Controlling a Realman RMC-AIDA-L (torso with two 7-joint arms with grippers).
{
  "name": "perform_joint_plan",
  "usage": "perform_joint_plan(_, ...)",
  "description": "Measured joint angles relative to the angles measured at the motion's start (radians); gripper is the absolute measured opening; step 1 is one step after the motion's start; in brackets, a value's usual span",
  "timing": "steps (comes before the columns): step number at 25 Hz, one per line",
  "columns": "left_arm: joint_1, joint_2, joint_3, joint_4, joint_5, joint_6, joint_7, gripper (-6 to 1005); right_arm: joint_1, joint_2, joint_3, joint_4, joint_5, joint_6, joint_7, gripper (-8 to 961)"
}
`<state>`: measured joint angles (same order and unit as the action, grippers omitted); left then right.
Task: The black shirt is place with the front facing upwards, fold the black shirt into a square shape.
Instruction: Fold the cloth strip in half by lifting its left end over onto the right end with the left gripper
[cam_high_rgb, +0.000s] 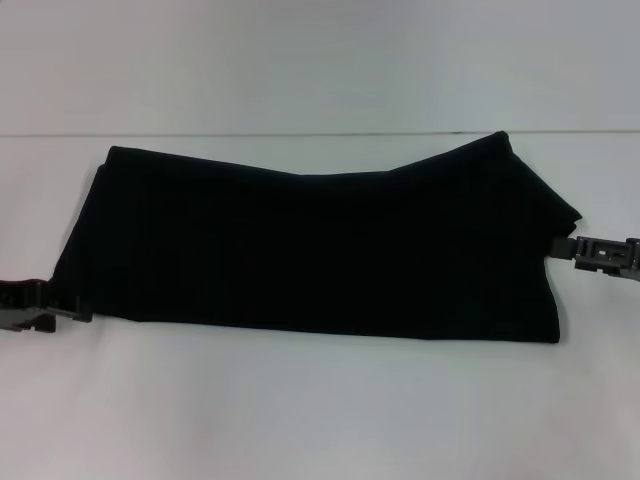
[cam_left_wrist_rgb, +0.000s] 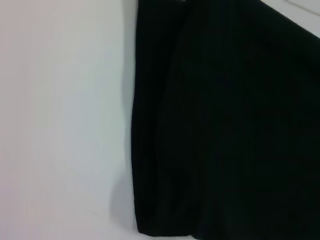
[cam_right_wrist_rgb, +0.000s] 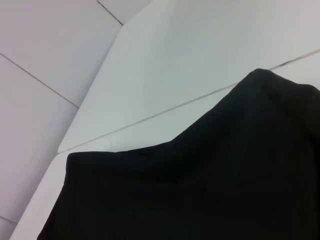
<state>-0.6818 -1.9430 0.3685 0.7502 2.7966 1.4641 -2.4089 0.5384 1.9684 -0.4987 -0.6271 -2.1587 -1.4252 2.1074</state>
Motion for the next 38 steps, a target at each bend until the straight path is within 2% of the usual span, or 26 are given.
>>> perform_joint_plan(9,-0.024,0.01,0.004,-0.056,-0.011,-0.053,-0.019,608,0.0,0.0,0.003,0.003,0.001,0.004,-0.007,776)
perform_joint_plan(18,-0.024,0.01,0.01,-0.078,-0.008,-0.096,-0.023,618,-0.001,0.0,0.005,0.003,0.001,0.005,-0.004,775)
perform_joint_plan(23,-0.028,0.01,0.014,-0.086,-0.007,-0.096,-0.023,737,-0.001,0.0,0.005,0.003,0.001,0.005,-0.004,775)
perform_joint_plan(31,-0.035,0.012,0.012,-0.107,-0.002,-0.069,-0.026,731,-0.008,0.001,0.006,0.003,0.0,0.005,-0.007,775)
perform_joint_plan(38,-0.036,0.01,0.019,-0.112,0.002,-0.1,-0.027,730,-0.012,0.005,0.006,0.003,0.0,0.006,-0.008,776)
